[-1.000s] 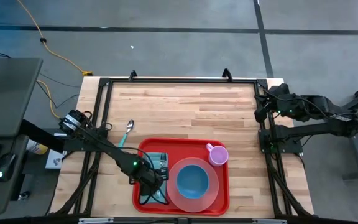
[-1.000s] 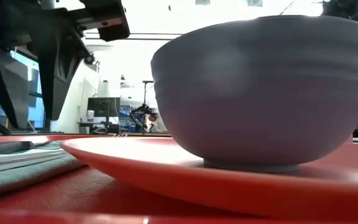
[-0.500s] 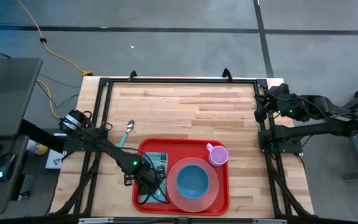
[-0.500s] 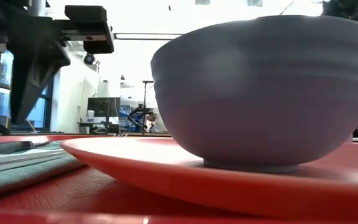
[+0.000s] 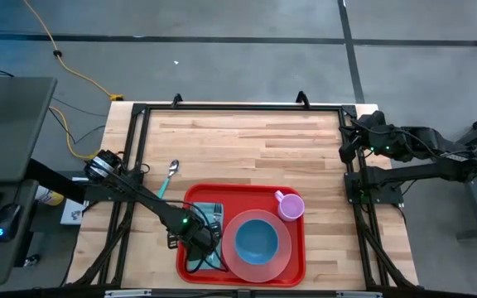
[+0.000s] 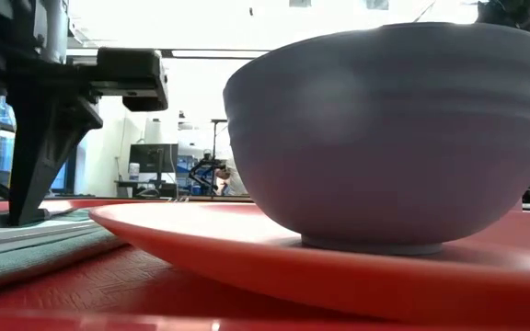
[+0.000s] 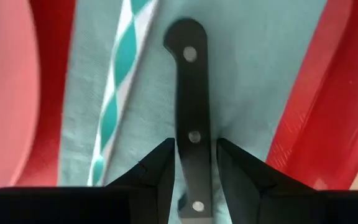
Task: Set up tray
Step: Put the black knife on the blue napkin to the left of the blue patterned fork
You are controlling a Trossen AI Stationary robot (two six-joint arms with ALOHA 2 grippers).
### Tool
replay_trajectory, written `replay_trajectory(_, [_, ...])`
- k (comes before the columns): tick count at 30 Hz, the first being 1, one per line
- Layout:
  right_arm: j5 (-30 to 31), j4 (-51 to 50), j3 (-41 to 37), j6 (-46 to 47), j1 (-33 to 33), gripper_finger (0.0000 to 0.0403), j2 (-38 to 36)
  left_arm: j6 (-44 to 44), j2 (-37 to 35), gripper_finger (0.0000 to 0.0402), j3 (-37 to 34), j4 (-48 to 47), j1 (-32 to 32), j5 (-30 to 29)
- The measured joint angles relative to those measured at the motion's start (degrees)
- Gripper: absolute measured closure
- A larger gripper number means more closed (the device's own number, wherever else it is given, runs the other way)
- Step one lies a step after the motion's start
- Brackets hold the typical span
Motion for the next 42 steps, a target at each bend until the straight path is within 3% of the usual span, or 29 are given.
replay_trajectory(16, [0.0,0.0,0.0,-0.4,0.0,0.0403,0.0,-0.6,1.6,0.0256,0.2,3.0,0.0,3.3])
replay_trajectory(24, [-0.2,0.0,0.0,-0.4,0.0,0.0403,-0.3,-1.9,2.1,0.0327,0.3,2.9,0.1,3.4])
replay_trajectory(42, [-0.2,0.0,0.0,-0.9,0.0,0.0403,-0.3,0.0,2.4,0.0327,5.1,-6.4,0.0,-1.8])
